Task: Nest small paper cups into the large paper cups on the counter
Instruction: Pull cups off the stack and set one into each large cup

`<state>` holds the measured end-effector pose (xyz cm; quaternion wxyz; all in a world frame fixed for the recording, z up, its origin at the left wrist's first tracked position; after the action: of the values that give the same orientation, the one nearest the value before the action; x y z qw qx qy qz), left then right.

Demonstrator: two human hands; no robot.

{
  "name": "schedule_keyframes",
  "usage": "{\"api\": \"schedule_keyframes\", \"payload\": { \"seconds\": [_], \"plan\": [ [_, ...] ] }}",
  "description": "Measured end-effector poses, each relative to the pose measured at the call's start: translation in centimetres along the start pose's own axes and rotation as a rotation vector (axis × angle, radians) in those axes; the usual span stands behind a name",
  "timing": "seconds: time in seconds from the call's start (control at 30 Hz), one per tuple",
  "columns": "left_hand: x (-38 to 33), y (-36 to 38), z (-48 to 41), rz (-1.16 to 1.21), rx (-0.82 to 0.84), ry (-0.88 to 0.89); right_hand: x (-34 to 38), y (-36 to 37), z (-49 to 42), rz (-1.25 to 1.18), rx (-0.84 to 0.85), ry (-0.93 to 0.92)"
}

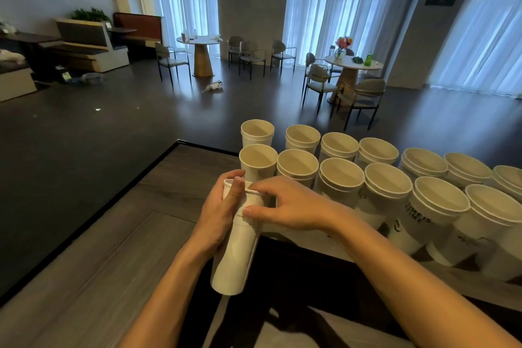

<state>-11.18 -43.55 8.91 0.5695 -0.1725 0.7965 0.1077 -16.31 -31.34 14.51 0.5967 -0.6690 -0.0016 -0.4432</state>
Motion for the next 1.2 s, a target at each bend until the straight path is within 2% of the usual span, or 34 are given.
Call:
{"api": "schedule_keyframes", "payload": {
  "seconds": [0.13,0.27,0.37,0.47,0.53,0.6,0.67,0.73,0.87,1.03,1.2],
  "plan": [
    [-0.2,-0.5,0.9,-0.002,0.05,0.02,1.1,-1.3,0.0,-0.011,-0.089,-0.056],
    [0.4,-1.5,1.5,-0.05,0.044,0.003,1.2,-6.0,0.7,-0.149,-0.355,-0.033],
    [1.1,-2.3,1.6,-0.038,0.023,-0.001,1.9,-8.7,0.9,-0.177,-0.519,-0.105],
    [1.3,-2.8,1.2,-0.031,-0.01,0.02,2.5,-9.4,0.6,-0.113,-0.62,-0.172],
    [1.6,-3.3,1.1,-0.031,-0.059,0.015,2.7,-9.8,0.7,-0.055,-0.76,-0.214],
    [2.1,-3.7,1.1,-0.027,-0.088,-0.002,3.0,-10.4,1.0,0.082,-0.944,-0.256],
    [2.6,-4.0,1.1,-0.028,-0.093,-0.022,3.3,-10.8,0.9,0.255,-1.046,-0.273],
    [2.8,-4.2,1.1,-0.035,-0.088,-0.034,3.5,-10.6,-0.1,0.385,-1.014,-0.274],
    [2.8,-4.1,0.9,-0.029,-0.079,-0.043,2.5,-9.2,-2.8,0.545,-0.834,-0.196],
    [2.7,-3.7,0.7,-0.033,-0.075,-0.046,0.7,-6.0,-6.0,0.603,-0.582,-0.08],
    [3.0,-3.5,0.5,-0.032,-0.077,-0.05,-1.4,-2.9,-7.6,0.637,-0.422,-0.018]
  ]
}}
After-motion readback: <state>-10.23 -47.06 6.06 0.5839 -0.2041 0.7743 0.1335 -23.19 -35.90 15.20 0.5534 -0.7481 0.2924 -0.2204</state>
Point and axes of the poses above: each hand's wrist, its own z-axis away from the middle knuckle, its own y-axis out of the palm, x = y × z, the point moved 6 cm from there along -z, towards the middle knuckle, and after that the axes turned 12 degrees about y, right-handed, at the moved point
